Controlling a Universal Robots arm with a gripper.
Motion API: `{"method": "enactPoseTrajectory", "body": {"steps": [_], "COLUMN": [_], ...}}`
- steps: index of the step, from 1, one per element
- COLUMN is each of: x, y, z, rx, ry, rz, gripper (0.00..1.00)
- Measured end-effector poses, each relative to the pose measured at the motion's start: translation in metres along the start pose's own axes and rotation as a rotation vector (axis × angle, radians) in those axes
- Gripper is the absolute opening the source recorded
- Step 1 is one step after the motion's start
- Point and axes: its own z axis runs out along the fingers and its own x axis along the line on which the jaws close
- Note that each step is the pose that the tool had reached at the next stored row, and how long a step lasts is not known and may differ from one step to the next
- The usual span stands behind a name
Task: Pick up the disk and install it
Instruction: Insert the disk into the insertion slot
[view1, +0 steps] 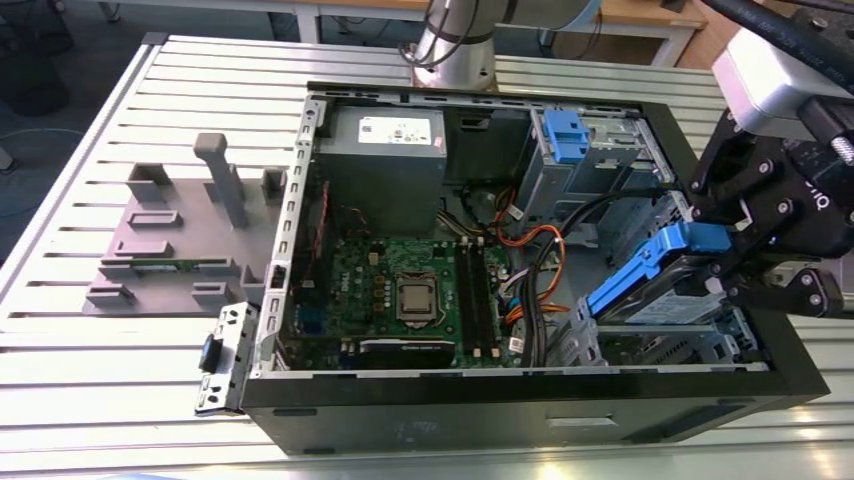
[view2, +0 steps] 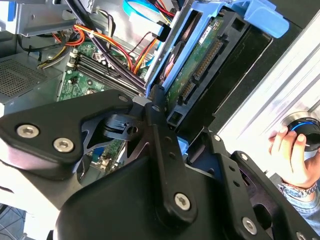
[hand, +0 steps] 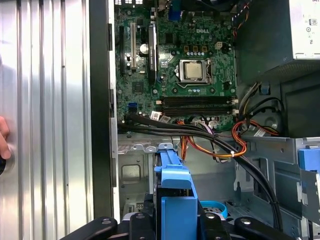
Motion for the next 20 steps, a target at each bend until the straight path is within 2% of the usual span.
{"method": "enactPoseTrajectory", "body": {"steps": [4,6,20], "x": [0.0001,0.0006,0.0009], "y": [0.0000,-0.0003,-0.0005], "z": [0.0006,0.0049,0.0077], "rx": [0.0000,0.0000,0.0000], "ry": [-0.0001,0.0000,0.0002], "rz": [0.000,0.000,0.000], "gripper": [0.37,0.37,0.37]}}
